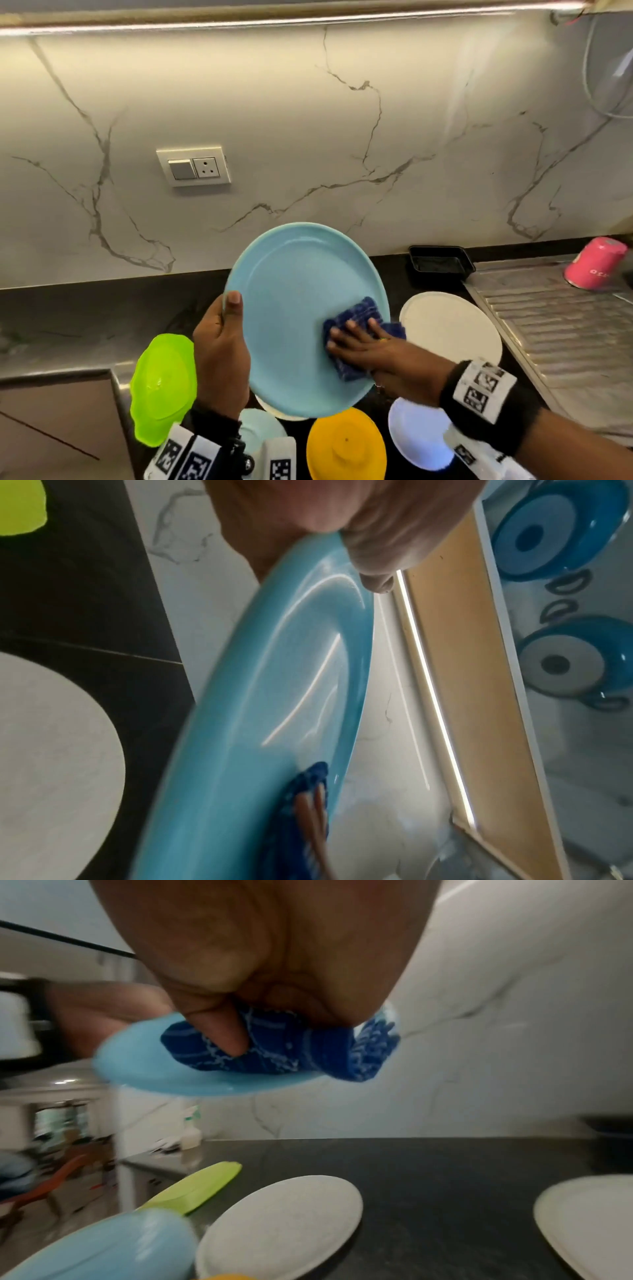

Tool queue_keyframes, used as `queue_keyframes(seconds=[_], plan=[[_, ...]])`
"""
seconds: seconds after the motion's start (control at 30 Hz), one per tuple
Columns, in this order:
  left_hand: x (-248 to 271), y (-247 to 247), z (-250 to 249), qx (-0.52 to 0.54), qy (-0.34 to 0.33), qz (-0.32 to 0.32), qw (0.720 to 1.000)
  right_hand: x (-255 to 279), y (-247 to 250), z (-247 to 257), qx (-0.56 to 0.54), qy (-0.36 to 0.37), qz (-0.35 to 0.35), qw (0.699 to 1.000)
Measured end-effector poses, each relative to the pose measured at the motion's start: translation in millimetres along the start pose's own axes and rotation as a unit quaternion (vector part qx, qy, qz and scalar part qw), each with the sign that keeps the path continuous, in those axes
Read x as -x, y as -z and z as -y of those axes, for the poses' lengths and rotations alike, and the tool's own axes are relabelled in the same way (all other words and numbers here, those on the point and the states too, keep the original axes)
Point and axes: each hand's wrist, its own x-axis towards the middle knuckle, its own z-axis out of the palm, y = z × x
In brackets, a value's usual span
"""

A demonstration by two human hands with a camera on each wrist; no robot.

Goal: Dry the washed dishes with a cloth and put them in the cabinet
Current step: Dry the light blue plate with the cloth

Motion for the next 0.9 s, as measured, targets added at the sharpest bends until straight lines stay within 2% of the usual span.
queue_keyframes(seconds=[0.07,0.13,0.17,0.2,0.23,0.3,0.4,0.43,0.47,0.5,0.6,0.67,0.7,0.77,0.83,0.9], plan=[[4,-7,1,-0.023,-0.023,0.037,0.999,-17,11,-16,-0.047,-0.08,-0.071,0.993],[9,-17,4,-0.047,-0.036,0.063,0.996,-36,35,-17,-0.177,-0.088,-0.208,0.958],[11,-21,5,-0.056,-0.044,0.069,0.995,-45,46,-12,-0.221,-0.081,-0.246,0.94],[9,-24,6,-0.062,-0.057,0.068,0.994,-53,54,-2,-0.232,-0.074,-0.253,0.937],[6,-27,4,-0.069,-0.072,0.066,0.993,-60,60,11,-0.208,-0.061,-0.24,0.946],[-5,-27,-2,-0.091,-0.1,0.06,0.989,-65,57,42,-0.093,0.005,-0.205,0.974],[-24,-16,-10,-0.095,-0.102,0.021,0.99,-38,22,54,0.072,0.119,-0.131,0.982],[-28,-10,-10,-0.089,-0.099,0.005,0.991,-25,10,45,0.092,0.126,-0.094,0.983],[-29,-4,-11,-0.081,-0.097,-0.003,0.992,-15,2,34,0.093,0.107,-0.064,0.988],[-28,-1,-12,-0.077,-0.099,-0.006,0.992,-12,-6,16,0.076,0.071,-0.063,0.993],[-14,-5,-10,-0.097,-0.108,0.023,0.989,-29,3,-17,-0.049,-0.061,-0.142,0.987],[-2,-13,-5,-0.104,-0.103,0.044,0.988,-47,31,-18,-0.162,-0.105,-0.23,0.954],[2,-17,-5,-0.104,-0.1,0.047,0.988,-54,44,-10,-0.193,-0.103,-0.257,0.941],[2,-20,-7,-0.115,-0.111,0.048,0.986,-64,63,21,-0.185,-0.069,-0.266,0.944],[-1,-20,-10,-0.128,-0.125,0.053,0.982,-67,63,54,-0.1,-0.005,-0.228,0.969],[-5,-16,-12,-0.11,-0.118,0.06,0.985,-62,53,71,0.023,0.058,-0.21,0.976]])
